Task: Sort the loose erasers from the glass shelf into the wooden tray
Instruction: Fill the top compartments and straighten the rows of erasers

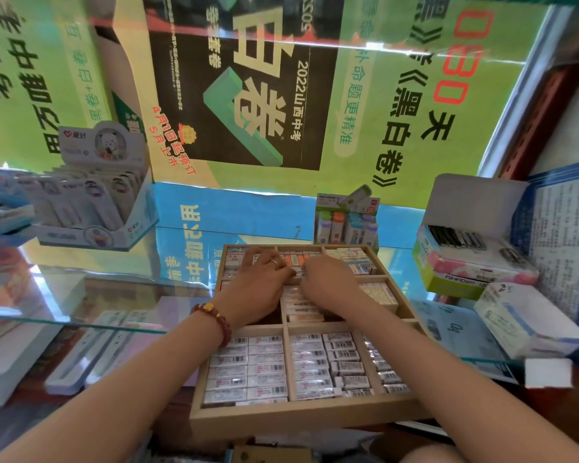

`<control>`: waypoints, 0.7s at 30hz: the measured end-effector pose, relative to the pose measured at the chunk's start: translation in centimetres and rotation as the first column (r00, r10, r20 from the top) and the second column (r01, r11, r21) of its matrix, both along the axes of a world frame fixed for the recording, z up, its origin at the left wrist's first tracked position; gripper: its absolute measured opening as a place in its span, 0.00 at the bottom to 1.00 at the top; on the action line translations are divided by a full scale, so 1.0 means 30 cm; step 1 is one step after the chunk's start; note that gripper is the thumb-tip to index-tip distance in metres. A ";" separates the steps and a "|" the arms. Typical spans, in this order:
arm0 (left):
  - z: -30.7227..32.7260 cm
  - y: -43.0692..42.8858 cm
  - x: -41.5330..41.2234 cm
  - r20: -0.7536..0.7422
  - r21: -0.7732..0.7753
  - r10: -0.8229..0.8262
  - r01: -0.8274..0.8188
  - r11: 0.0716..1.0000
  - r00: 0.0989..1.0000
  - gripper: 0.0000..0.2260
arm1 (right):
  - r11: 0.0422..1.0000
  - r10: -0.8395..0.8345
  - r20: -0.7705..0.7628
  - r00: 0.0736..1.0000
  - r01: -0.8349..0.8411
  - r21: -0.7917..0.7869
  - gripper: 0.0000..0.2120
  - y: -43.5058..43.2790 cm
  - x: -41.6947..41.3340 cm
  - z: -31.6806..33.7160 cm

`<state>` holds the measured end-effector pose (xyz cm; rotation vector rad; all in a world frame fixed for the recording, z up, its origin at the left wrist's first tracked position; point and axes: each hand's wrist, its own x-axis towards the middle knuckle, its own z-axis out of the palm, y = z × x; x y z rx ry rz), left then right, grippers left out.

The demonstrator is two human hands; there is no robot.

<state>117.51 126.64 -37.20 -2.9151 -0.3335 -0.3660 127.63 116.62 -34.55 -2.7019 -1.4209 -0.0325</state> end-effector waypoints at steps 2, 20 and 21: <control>0.000 0.003 0.000 0.023 -0.003 -0.034 0.034 0.999 0.999 0.34 | 1.000 0.000 0.011 1.000 0.000 0.002 0.12 0.016 -0.019 -0.002; 0.061 -0.030 0.021 0.131 -0.109 0.053 -0.039 0.993 0.990 0.17 | 0.919 -0.303 -0.099 0.948 0.318 0.232 0.14 -0.227 0.282 0.050; 0.071 -0.039 0.036 0.162 -0.140 0.038 -0.016 0.990 0.986 0.17 | 0.932 -0.284 -0.108 0.953 0.301 0.200 0.13 -0.229 0.281 0.032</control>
